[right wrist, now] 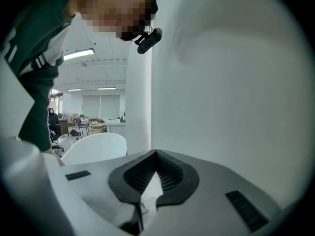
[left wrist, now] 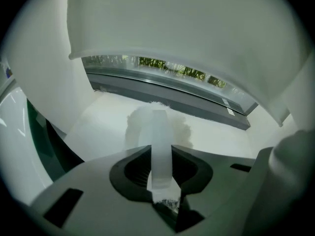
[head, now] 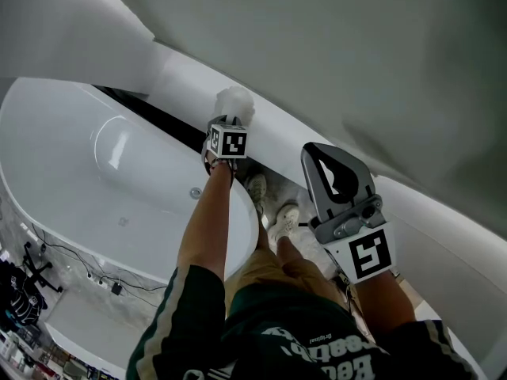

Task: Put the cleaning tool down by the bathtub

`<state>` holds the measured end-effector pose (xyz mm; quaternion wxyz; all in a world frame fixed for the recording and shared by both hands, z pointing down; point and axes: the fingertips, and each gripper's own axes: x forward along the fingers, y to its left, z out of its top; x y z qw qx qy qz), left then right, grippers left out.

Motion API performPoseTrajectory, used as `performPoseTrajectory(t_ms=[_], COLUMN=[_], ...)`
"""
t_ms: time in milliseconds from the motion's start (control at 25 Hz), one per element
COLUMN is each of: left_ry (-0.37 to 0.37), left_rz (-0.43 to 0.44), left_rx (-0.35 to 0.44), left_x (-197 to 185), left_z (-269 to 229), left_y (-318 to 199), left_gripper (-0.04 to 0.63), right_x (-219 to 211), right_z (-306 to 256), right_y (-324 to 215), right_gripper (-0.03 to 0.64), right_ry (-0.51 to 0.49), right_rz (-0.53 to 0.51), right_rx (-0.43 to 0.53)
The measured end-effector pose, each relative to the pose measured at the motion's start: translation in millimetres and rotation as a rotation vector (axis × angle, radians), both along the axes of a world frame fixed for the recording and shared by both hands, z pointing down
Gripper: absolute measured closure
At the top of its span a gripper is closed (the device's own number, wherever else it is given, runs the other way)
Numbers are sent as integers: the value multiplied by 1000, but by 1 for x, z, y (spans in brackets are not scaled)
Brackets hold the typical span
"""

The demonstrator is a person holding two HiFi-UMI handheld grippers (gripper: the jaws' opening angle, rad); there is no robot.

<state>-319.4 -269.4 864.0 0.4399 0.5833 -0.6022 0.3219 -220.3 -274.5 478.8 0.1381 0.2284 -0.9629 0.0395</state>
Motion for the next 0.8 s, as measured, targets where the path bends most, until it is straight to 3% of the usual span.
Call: performPoseTrajectory(t_ms=[520, 800], left_ry=[-5, -3], left_rz=[60, 50], left_rx=[-150, -125], left_x=[12, 9], left_z=[50, 62], left_y=[10, 9], left_gripper=[499, 499], right_x=[10, 20], right_z=[10, 24], right_y=[-12, -13], right_gripper=[601, 601], right_ry=[-2, 29], right_rz=[50, 77], right_rx=[0, -25])
